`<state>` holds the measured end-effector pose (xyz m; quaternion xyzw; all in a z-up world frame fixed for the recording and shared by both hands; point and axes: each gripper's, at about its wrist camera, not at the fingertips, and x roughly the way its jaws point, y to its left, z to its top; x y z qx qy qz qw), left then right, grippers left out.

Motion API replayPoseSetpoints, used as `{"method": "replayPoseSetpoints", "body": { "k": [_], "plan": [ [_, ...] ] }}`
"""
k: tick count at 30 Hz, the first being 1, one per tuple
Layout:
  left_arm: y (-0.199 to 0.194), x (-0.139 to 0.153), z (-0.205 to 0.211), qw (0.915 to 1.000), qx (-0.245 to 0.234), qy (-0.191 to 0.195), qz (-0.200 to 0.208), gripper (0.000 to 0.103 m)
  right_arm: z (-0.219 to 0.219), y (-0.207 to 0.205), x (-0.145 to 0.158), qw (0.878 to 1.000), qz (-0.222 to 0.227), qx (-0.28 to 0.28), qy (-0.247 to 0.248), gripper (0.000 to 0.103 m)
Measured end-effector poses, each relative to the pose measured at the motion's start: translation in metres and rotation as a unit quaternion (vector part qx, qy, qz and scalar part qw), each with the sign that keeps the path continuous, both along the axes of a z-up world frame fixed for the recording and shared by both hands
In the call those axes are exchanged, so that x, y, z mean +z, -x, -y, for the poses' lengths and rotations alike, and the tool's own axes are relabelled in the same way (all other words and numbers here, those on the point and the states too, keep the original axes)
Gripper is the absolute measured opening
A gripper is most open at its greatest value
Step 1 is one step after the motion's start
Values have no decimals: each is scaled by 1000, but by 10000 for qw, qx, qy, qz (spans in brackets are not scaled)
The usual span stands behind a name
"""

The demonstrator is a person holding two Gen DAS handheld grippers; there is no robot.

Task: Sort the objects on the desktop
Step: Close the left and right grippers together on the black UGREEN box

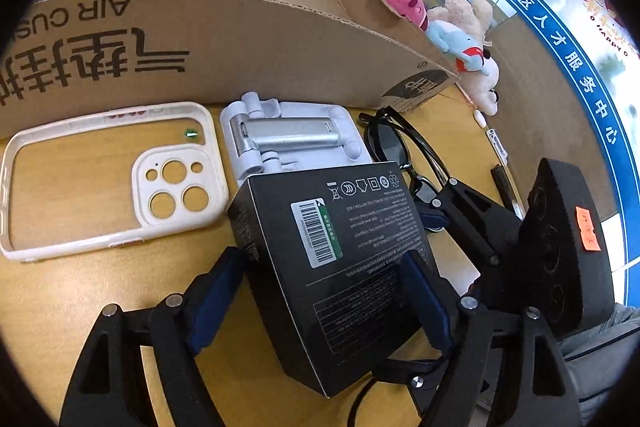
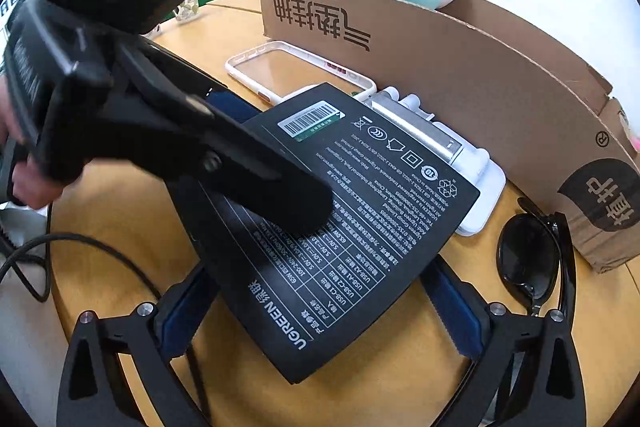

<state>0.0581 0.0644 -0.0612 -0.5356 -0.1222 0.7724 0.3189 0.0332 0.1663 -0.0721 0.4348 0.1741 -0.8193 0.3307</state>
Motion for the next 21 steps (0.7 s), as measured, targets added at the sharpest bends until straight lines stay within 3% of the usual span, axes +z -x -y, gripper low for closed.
{"method": "replayPoseSetpoints", "body": {
  "k": [5, 10, 14, 19, 21],
  "plan": [
    [-7, 30, 6, 9989, 185, -48, -433, 80, 3, -9, 13, 9998, -168, -18, -38, 99],
    [-4, 85, 10, 9929, 297, -91, -1149, 80, -1, -8, 61, 9976, -649, -77, 249, 99],
    [10, 127, 8, 9862, 221, -83, -1641, 80, -2, -3, 98, 9930, -1172, -41, 145, 99],
    [36, 193, 4, 9660, 181, -21, -2580, 80, -5, 15, 155, 9803, -1967, -157, 78, 99],
    [44, 218, 1, 9512, 162, 127, -3079, 80, -7, 26, 176, 9740, -2257, -189, 85, 99]
  ]
}}
